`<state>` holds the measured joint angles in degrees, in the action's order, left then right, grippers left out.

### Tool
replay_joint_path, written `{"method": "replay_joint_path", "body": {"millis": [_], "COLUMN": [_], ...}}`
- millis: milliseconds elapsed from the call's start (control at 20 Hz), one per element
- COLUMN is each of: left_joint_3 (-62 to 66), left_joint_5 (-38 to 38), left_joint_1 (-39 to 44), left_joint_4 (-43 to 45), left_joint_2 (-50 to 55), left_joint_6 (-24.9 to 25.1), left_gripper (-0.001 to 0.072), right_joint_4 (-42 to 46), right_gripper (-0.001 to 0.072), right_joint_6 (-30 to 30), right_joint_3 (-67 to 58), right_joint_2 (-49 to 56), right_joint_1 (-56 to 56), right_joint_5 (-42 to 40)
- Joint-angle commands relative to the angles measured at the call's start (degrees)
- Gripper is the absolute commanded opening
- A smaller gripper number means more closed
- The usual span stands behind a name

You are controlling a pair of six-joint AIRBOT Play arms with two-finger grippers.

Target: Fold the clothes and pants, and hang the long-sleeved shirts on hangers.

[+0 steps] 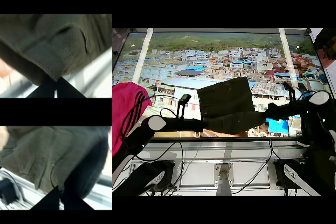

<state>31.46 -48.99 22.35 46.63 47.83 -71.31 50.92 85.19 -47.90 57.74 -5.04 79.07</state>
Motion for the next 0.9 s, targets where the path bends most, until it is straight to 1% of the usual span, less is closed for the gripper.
{"method": "replay_joint_path", "body": {"millis": [0,100,350,400,550,650,850], "left_joint_3": [6.0,9.3,15.2,15.3,15.3,15.3,15.3], "left_joint_5": [9.9,13.2,27.6,30.1,32.6,35.7,43.2], "left_joint_1": [-0.3,-0.3,-0.3,-0.3,-0.4,-0.5,-0.5], "left_joint_4": [-0.5,-0.8,-2.3,-2.4,-2.3,-2.3,-2.3], "left_joint_2": [3.1,8.1,19.3,20.4,22.7,23.5,24.4], "left_joint_6": [-4.4,-4.4,-4.4,-4.4,-4.4,-4.4,-7.6], "left_gripper": [0.0013,0.0013,0.0014,0.0014,0.0014,0.0014,0.0014], "right_joint_4": [-5.3,-7.8,-14.2,-14.3,-14.3,-14.3,-14.1], "right_gripper": [0.0025,0.0025,0.0025,0.0025,0.0024,0.0024,0.0024], "right_joint_6": [-2.0,-2.5,-2.8,-2.8,-2.8,-2.7,-2.6], "right_joint_3": [-11.4,-18.6,-31.0,-32.8,-38.2,-41.2,-43.6], "right_joint_2": [8.7,16.1,31.2,33.2,38.1,40.6,43.7], "right_joint_1": [0.1,0.1,0.4,0.9,3.2,4.6,7.7], "right_joint_5": [-2.6,-4.6,-10.5,-11.7,-16.2,-19.9,-32.1]}}
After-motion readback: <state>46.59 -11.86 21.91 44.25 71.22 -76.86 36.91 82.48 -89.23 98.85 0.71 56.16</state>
